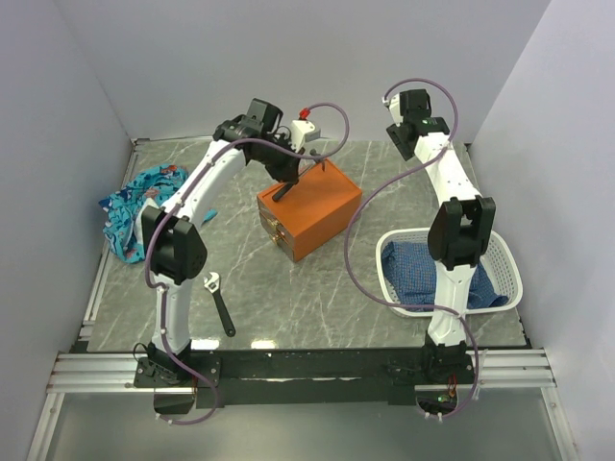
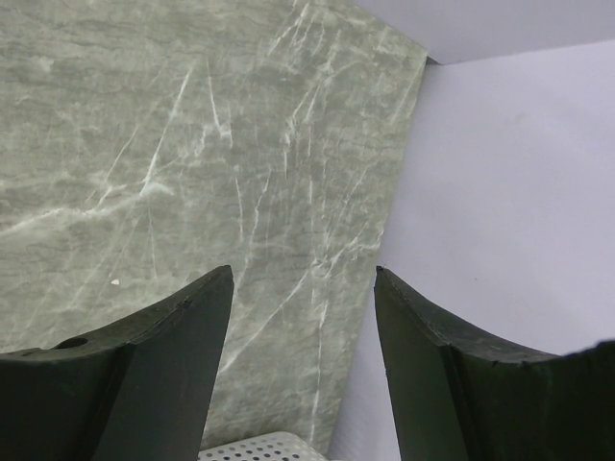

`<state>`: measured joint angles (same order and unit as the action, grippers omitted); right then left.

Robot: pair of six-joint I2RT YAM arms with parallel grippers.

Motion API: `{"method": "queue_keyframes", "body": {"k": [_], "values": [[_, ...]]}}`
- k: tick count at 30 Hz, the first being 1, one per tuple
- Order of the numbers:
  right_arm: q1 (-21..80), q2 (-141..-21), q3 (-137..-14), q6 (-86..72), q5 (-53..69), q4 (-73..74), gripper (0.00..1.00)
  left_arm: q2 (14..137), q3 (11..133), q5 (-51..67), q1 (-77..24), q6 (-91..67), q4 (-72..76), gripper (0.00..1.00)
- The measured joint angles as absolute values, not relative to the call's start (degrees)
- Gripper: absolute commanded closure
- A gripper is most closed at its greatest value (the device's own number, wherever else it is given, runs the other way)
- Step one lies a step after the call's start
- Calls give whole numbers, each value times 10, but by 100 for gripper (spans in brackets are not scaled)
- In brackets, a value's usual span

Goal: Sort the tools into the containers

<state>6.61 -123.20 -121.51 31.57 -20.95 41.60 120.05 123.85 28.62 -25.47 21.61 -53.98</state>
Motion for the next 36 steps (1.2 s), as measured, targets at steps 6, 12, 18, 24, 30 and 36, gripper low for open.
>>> {"method": "queue_keyframes", "body": {"k": [6,12,18,24,30,36], "values": [[66,-1232,-1216,314,-203,416,32,1206,1232,267,-259,220,-547,90],[66,-1232,-1216,314,-200,417,32,1226,1233,247,-268,214,-546,66],[66,-1232,-1216,314,-198,418,32,1237,1240,207,-273,179,-522,43],[67,-1232,-1216,314,-198,418,32,1202,1224,149,-273,156,-465,27],[67,-1232,-1216,313,-191,420,32,1041,1130,43,-272,69,-441,15],[70,-1232,-1217,309,-183,423,32,849,871,-128,-247,-84,-447,22]]}}
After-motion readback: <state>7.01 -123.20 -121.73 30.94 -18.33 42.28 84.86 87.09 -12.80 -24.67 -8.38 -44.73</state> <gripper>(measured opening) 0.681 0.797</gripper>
